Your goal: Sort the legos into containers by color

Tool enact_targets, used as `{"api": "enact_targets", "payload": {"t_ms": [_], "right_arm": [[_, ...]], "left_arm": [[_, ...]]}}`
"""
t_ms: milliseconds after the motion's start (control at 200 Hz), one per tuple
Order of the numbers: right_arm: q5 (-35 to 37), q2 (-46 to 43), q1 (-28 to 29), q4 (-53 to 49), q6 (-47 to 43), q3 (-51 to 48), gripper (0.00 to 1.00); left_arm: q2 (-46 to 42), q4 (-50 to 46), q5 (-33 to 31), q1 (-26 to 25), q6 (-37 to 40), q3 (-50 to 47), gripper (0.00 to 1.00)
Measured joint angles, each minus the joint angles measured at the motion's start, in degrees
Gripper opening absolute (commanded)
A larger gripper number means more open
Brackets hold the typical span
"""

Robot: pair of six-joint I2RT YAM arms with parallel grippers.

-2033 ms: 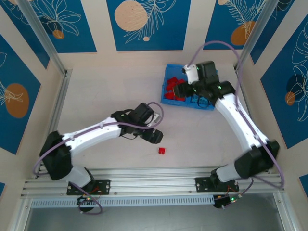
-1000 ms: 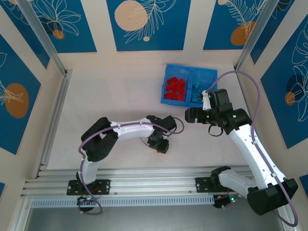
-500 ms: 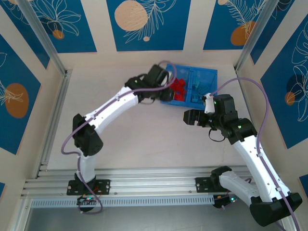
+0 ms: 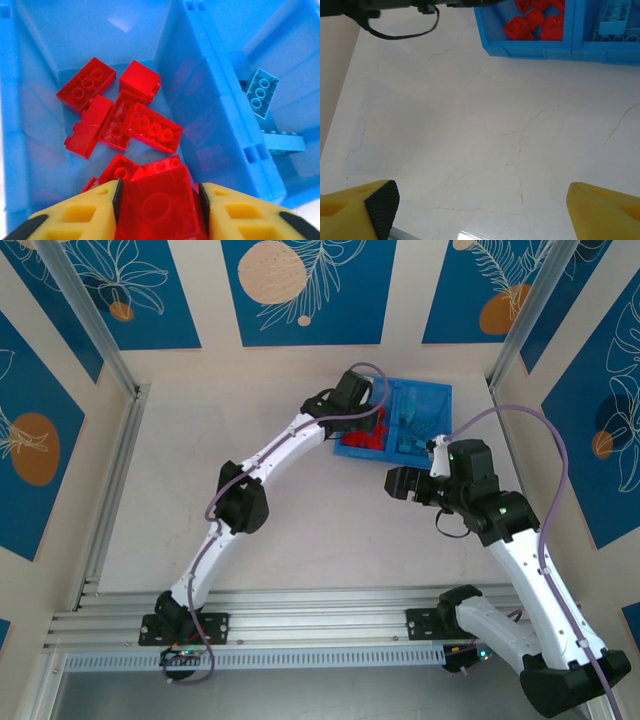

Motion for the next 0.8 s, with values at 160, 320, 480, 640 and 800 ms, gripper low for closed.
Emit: {"api": "enact_targets", "payload": {"t_ms": [160,320,480,640,800], "right_arm": [[0.7,-0.6,0.0,-0.5,0.1,0.0,0.89],[1.6,-0.6,0.0,-0.5,0.1,0.0,0.90],[4.7,-1.5,-0.1,1.7,0.3,-2.9,0.99],[10.2,-5.4,-1.3,9.0,0.1,-13.1,1.00],[13.7,-7.3,-4.5,19.5,-2.5,-24.6,1.00]], "left_arm": [[1.1,3.0,-1.4,0.0,-0.3,3.8,0.64],[-1.0,4.2,-2.1,0.0,2.2,4.7,0.77],[-10.6,3.9,-1.5,0.0,7.2,-2.0,0.88],[-37.4,12.9,-1.7,0.0,14.3,-32.5,1.00],[-64.5,22.5,-7.4,0.6,21.0,-60.3,1.00]]}}
